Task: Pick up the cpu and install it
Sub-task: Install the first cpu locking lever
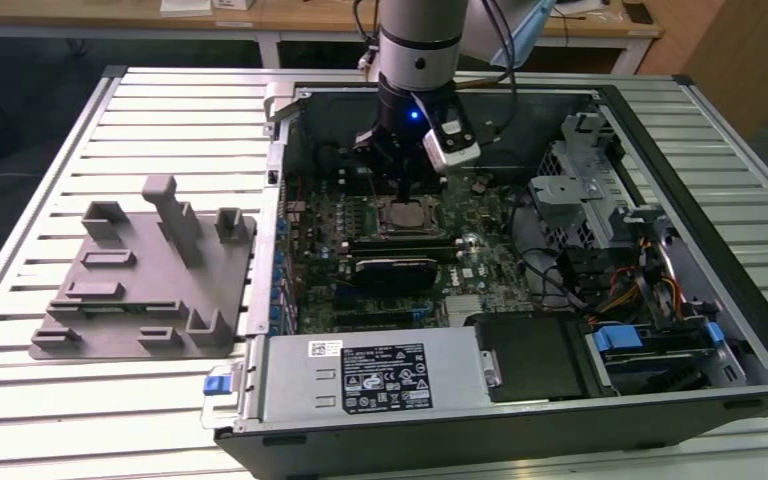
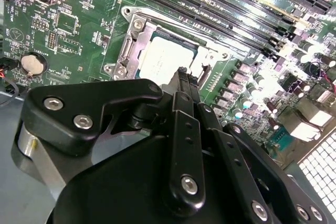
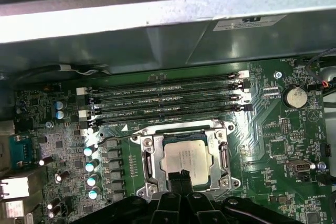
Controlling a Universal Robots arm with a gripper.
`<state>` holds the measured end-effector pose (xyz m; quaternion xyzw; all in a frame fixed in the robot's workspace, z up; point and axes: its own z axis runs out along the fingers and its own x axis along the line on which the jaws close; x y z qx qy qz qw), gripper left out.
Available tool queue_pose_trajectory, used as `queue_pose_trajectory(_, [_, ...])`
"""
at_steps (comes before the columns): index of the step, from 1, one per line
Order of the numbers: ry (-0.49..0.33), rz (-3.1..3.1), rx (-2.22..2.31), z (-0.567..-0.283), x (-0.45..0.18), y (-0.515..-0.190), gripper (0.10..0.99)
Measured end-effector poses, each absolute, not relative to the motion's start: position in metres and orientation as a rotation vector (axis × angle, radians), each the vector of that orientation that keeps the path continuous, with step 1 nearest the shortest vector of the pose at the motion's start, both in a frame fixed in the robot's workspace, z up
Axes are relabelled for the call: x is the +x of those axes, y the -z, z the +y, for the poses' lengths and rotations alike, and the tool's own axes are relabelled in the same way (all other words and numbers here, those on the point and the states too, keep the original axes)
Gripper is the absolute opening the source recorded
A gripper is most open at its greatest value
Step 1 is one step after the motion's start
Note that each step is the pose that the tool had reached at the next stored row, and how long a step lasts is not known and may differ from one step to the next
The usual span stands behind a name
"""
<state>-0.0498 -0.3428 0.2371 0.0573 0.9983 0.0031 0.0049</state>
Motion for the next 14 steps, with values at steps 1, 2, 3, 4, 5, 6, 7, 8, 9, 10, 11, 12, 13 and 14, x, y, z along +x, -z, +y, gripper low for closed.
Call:
queue_pose_trajectory(1, [-0.010, 3.127, 0.179, -0.3428, -0.0498, -0.2372, 0.106])
queue_pose_trajectory(2, [-0.010, 3.127, 0.179, -0.3428, -0.0499, -0.2372, 0.106])
queue_pose_trajectory(3, [-0.009, 3.127, 0.179, -0.3428, -0.0504, -0.2372, 0.106])
queue_pose_trajectory(4, [-0.009, 3.127, 0.179, -0.3428, -0.0511, -0.2373, 0.106])
queue_pose_trajectory(5, [-0.009, 3.127, 0.179, -0.3428, -0.0517, -0.2372, 0.106])
queue_pose_trajectory(6, [-0.010, 3.127, 0.179, -0.3428, -0.0522, -0.2372, 0.106])
queue_pose_trajectory(7, [-0.010, 3.127, 0.179, -0.3428, -0.0526, -0.2372, 0.106])
queue_pose_trajectory(8, [-0.010, 3.127, 0.179, -0.3428, -0.0531, -0.2372, 0.106])
queue_pose_trajectory(9, [-0.010, 3.127, 0.179, -0.3428, -0.0536, -0.2372, 0.106])
queue_pose_trajectory(10, [-0.010, 3.127, 0.179, -0.3428, -0.0539, -0.2372, 0.106])
queue_pose_trajectory(11, [-0.010, 3.127, 0.179, -0.3428, -0.0544, -0.2372, 0.106])
queue_pose_trajectory(12, [-0.010, 3.127, 0.179, -0.3428, -0.0550, -0.2372, 0.106])
queue_pose_trajectory(13, [-0.010, 3.127, 0.179, -0.3429, -0.0559, -0.2372, 0.106])
queue_pose_trajectory(14, [-0.010, 3.127, 0.179, -0.3428, -0.0567, -0.2372, 0.106])
